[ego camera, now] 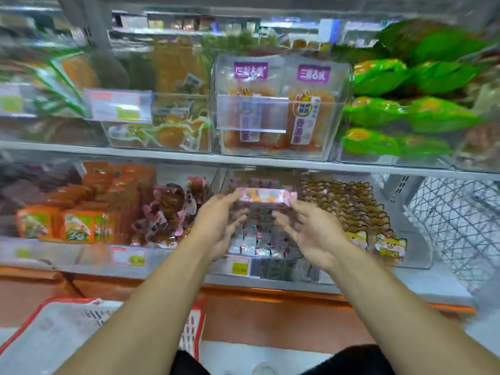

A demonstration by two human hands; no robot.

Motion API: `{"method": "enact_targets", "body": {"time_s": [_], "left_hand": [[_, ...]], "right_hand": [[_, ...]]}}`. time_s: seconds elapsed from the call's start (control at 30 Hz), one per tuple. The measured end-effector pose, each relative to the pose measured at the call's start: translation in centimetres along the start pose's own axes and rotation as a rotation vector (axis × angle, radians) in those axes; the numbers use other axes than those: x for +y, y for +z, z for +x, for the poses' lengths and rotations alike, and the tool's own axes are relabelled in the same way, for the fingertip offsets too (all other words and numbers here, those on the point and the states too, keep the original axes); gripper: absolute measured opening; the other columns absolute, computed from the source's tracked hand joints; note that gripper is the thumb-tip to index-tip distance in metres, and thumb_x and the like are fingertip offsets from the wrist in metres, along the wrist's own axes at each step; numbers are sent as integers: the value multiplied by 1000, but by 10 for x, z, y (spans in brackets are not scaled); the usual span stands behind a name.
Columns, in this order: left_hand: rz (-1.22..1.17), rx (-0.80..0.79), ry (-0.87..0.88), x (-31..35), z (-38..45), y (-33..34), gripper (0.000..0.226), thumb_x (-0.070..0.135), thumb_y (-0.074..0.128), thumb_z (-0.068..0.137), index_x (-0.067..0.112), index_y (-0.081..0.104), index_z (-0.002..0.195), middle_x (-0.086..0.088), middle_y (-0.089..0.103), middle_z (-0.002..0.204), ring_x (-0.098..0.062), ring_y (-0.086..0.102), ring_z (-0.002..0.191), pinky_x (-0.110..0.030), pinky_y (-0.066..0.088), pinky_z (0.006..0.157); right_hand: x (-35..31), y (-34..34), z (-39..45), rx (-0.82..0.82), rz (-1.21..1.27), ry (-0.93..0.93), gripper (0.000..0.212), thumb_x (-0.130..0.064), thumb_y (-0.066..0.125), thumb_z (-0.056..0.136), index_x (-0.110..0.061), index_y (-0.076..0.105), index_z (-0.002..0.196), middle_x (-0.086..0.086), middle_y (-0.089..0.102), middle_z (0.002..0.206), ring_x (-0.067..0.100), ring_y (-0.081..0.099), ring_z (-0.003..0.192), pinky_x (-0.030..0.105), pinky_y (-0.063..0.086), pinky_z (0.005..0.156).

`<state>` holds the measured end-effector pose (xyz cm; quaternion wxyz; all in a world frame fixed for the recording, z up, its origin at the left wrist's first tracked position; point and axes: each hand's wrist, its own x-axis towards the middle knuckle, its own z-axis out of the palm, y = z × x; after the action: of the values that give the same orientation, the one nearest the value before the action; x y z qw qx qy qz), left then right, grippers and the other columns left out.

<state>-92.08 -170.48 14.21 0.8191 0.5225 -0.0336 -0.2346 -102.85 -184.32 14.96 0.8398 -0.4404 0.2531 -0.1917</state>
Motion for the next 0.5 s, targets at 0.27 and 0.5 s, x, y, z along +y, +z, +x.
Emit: {"method": "enact_targets", "body": {"time_s": [0.27,0.5], "left_hand": [[139,-74,47,-23,-34,-32,7,11,71,91,11,70,98,-4,71,83,-14,68,70,-26,59,73],[158,-25,118,-28,-34,-31,14,9,73,89,10,63,97,-3,78,83,-21,76,83,-26,61,76]], "right_hand": [[21,-28,-10,10,-160,-92,5,-4,53,103,-5,57,100,17,71,96,23,76,76,24,59,61],[20,-32,-8,-44,-289,-163,8,-8,58,102,-12,59,109,15,72,103,24,76,84,31,62,69]]}}
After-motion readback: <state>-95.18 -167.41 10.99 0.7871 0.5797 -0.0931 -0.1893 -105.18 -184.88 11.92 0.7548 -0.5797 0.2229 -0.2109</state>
